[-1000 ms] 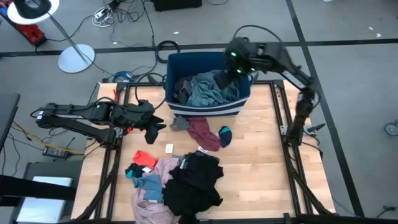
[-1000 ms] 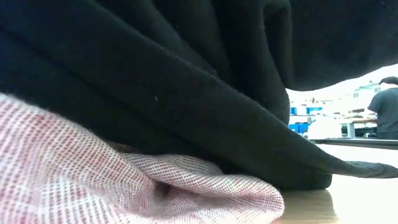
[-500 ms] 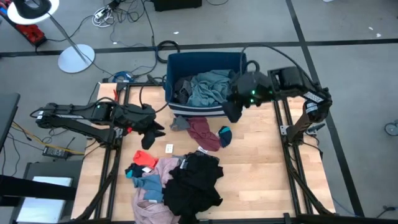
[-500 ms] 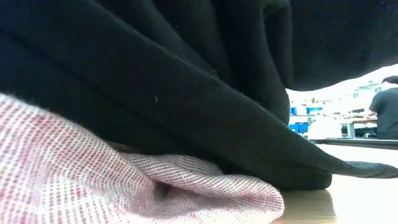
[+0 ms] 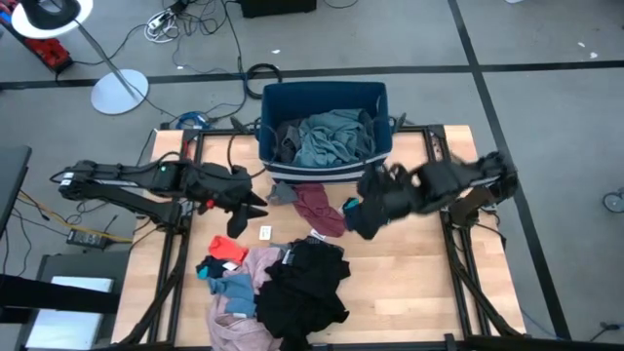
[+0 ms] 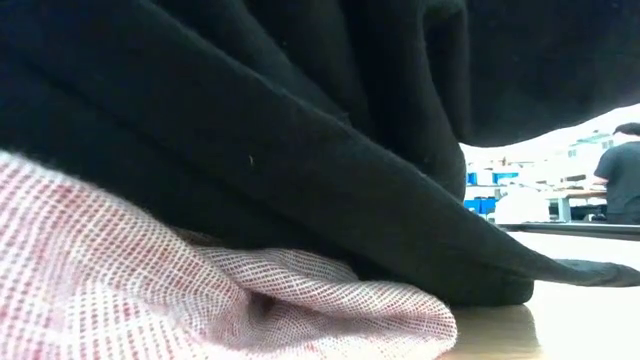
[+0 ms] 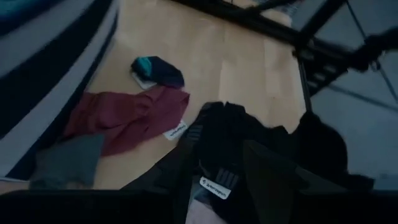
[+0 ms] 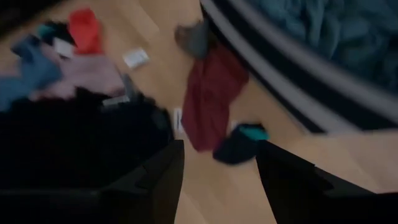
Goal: Sort clothes
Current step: Put the black pants into the blue bin
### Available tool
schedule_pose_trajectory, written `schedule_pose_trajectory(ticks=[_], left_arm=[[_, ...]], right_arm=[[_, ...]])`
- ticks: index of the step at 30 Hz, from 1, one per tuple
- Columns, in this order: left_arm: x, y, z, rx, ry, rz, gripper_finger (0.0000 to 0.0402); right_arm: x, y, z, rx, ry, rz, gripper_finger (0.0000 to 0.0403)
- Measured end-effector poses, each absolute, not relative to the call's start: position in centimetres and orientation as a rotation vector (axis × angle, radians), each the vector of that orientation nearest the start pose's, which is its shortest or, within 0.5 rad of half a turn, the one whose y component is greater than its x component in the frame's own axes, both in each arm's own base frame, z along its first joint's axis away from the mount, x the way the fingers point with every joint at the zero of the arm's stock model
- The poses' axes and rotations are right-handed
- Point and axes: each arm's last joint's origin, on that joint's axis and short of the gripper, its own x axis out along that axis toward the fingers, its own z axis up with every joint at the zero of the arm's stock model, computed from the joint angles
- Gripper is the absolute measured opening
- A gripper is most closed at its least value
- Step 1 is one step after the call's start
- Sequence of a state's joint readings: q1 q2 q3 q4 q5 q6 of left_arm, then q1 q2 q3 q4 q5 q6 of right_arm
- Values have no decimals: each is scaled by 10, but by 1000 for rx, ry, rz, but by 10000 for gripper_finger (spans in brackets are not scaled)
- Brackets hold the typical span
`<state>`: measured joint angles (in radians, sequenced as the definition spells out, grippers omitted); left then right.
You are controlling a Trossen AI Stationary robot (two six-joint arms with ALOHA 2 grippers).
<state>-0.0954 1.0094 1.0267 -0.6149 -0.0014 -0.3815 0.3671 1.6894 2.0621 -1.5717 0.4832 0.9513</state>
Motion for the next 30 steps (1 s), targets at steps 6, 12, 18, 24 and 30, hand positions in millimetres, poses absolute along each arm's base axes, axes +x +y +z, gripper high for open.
schedule_pose_trajectory(ticks=[6, 12, 18, 24, 30], left_arm=[[229, -32, 319, -296, 693, -122, 147], [254, -46, 299, -359, 769, -311, 147], [271, -52, 275, -439, 898, -343, 148], [288, -71, 264, -379, 946, -315, 147], [301, -95, 255, -221, 1021, -207, 147]], right_arm=[[282, 125, 367, 389, 983, -642, 200], [277, 144, 325, 499, 953, -620, 193], [268, 157, 298, 580, 940, -607, 184], [262, 167, 289, 577, 962, -583, 179], [257, 175, 288, 560, 993, -541, 176]])
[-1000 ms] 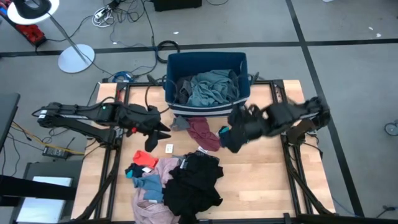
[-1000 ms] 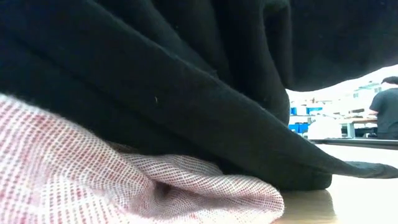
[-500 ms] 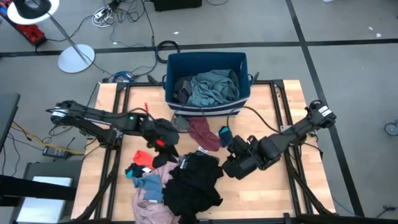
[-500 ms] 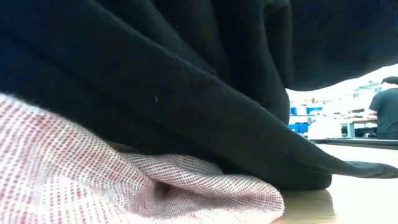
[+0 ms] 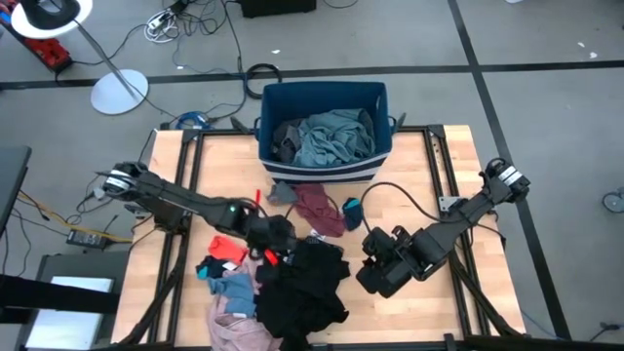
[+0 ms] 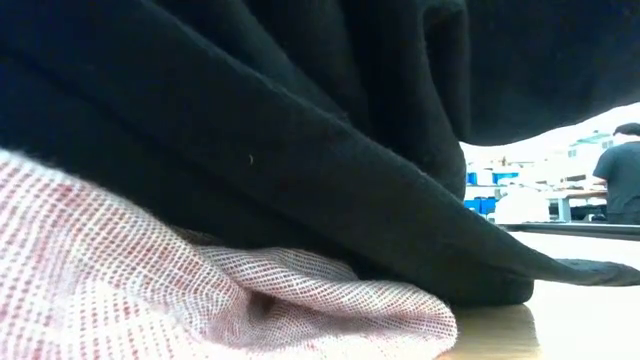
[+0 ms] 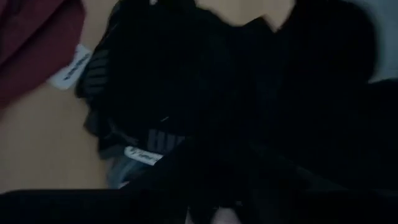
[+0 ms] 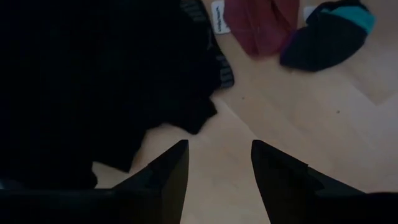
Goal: Sort clothes
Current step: Put the black pants into the blue bin
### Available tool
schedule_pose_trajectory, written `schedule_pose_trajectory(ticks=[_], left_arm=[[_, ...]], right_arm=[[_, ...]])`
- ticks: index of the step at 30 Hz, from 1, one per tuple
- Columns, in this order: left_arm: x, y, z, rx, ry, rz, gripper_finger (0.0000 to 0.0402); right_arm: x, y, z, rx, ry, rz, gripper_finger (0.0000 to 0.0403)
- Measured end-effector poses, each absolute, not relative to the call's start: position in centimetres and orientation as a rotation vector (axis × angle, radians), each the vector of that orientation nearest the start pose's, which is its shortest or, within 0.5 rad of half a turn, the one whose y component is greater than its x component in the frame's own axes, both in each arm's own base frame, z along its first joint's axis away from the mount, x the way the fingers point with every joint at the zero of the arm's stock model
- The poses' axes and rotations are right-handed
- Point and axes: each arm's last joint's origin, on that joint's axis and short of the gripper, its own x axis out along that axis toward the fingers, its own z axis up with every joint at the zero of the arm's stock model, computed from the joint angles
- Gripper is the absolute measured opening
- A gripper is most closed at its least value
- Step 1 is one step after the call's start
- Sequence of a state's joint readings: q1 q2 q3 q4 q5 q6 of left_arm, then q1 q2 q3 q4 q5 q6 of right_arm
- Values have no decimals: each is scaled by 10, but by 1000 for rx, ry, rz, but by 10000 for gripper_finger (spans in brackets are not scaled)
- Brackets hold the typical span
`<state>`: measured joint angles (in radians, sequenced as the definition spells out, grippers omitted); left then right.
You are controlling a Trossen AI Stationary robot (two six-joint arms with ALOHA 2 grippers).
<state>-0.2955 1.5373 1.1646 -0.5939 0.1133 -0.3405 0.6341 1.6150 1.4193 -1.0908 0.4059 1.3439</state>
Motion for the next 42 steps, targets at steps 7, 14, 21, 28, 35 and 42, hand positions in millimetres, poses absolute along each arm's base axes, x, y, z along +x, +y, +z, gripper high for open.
schedule_pose_trajectory(ticks=[7, 14, 21, 28, 35, 42], left_arm=[[316, -118, 239, -157, 1083, -206, 147], [330, -140, 219, -126, 1142, -228, 147], [341, -150, 181, -105, 1244, -198, 140], [343, -145, 187, -176, 1263, -87, 14], [350, -146, 250, -74, 1229, 0, 3], [350, -132, 326, -11, 1155, 108, 1]], right_arm=[[248, 190, 288, 563, 996, -481, 174], [232, 207, 288, 580, 1006, -463, 169], [218, 220, 288, 602, 976, -475, 169], [212, 226, 288, 598, 958, -468, 169], [212, 226, 289, 601, 901, -492, 169], [212, 224, 270, 642, 856, -544, 169]])
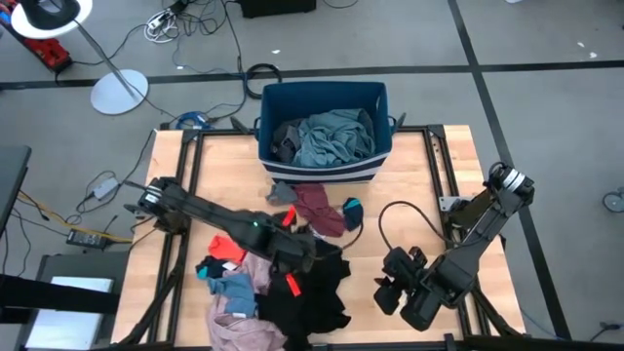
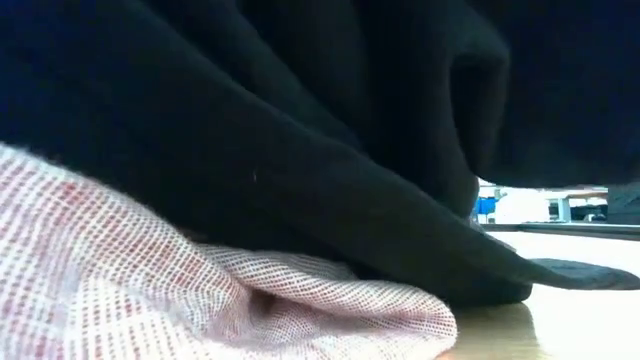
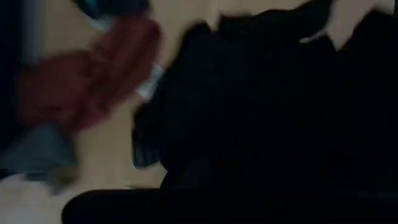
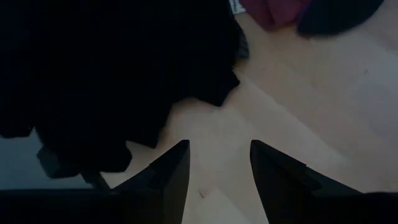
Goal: Sort clothes
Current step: Put the black pants into the blue bin
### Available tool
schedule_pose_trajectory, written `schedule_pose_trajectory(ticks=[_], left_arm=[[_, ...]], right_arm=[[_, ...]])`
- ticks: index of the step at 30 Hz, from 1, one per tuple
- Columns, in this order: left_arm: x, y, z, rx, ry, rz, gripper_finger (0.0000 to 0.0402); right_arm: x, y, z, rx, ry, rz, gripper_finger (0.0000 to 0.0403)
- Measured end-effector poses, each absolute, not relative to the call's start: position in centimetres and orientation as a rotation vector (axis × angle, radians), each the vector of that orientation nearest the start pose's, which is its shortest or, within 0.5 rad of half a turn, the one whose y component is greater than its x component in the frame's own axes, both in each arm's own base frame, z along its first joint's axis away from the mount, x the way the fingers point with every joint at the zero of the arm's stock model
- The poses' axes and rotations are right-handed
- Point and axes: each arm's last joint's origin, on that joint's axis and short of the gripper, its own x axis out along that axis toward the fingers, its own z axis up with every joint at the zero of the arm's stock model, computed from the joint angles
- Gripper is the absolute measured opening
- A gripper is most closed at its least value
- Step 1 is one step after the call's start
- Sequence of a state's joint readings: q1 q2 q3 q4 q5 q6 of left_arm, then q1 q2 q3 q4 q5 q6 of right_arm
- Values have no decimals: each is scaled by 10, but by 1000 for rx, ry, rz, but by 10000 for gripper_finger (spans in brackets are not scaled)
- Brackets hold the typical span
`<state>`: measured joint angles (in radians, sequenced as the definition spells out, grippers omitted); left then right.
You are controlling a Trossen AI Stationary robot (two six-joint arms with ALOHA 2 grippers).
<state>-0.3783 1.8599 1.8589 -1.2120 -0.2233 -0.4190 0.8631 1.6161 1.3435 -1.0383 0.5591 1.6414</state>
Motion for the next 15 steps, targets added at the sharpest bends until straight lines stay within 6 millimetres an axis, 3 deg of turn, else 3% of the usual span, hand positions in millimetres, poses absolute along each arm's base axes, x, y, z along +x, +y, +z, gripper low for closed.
schedule_pose_trajectory(ticks=[11, 15], left_arm=[[325, -85, 442, -19, 912, 282, 0], [315, -63, 460, -31, 818, 321, 0]], right_arm=[[211, 223, 212, 833, 797, -544, 169], [208, 219, 203, 845, 793, -584, 169]])
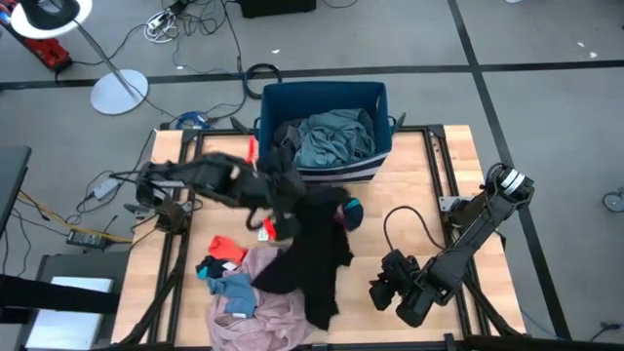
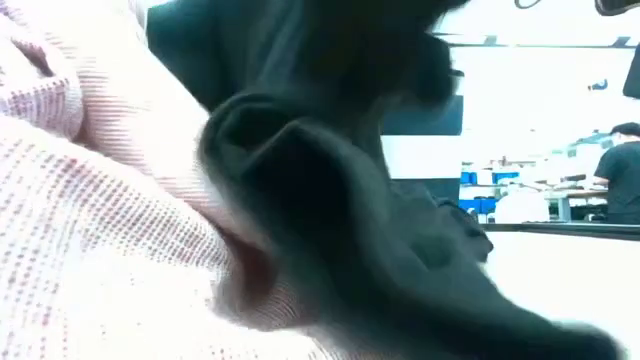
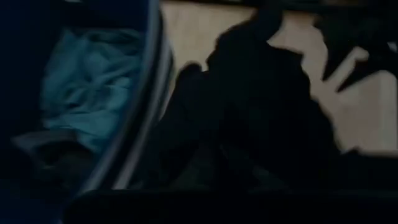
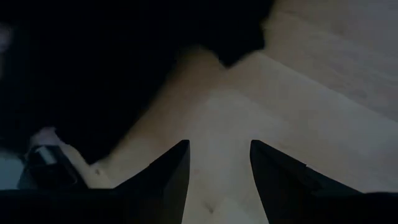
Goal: Sort clothes
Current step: Put the black pants into the blue bin
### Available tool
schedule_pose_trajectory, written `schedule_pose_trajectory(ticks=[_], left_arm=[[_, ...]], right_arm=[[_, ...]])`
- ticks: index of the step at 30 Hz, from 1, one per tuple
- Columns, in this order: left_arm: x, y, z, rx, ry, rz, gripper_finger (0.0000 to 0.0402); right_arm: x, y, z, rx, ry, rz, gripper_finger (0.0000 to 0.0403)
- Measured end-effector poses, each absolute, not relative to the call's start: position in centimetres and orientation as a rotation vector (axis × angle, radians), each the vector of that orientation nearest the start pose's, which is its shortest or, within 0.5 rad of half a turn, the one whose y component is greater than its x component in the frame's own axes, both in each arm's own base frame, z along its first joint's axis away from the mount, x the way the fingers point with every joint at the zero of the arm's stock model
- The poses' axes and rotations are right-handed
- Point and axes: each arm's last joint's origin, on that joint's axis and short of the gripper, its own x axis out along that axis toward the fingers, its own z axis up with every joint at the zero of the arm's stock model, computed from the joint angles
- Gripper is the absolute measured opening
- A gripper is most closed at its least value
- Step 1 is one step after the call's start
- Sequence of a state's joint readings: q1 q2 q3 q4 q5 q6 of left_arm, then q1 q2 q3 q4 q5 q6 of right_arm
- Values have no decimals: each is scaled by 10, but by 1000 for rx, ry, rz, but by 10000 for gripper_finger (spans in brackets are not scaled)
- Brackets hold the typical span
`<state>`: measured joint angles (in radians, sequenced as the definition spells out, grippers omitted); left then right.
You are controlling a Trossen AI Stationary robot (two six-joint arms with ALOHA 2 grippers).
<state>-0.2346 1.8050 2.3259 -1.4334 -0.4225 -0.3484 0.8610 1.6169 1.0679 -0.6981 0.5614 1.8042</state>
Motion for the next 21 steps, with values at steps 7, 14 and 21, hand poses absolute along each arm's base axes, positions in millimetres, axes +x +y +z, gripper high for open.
schedule_pose_trajectory(ticks=[7, 14, 21], left_arm=[[310, -24, 482, -14, 683, 478, 0], [319, 11, 505, 149, 473, 691, 0], [324, 42, 546, 431, 252, 956, 0]], right_arm=[[211, 211, 196, 872, 765, -628, 169], [219, 204, 196, 887, 747, -655, 169], [226, 199, 197, 915, 728, -671, 169]])
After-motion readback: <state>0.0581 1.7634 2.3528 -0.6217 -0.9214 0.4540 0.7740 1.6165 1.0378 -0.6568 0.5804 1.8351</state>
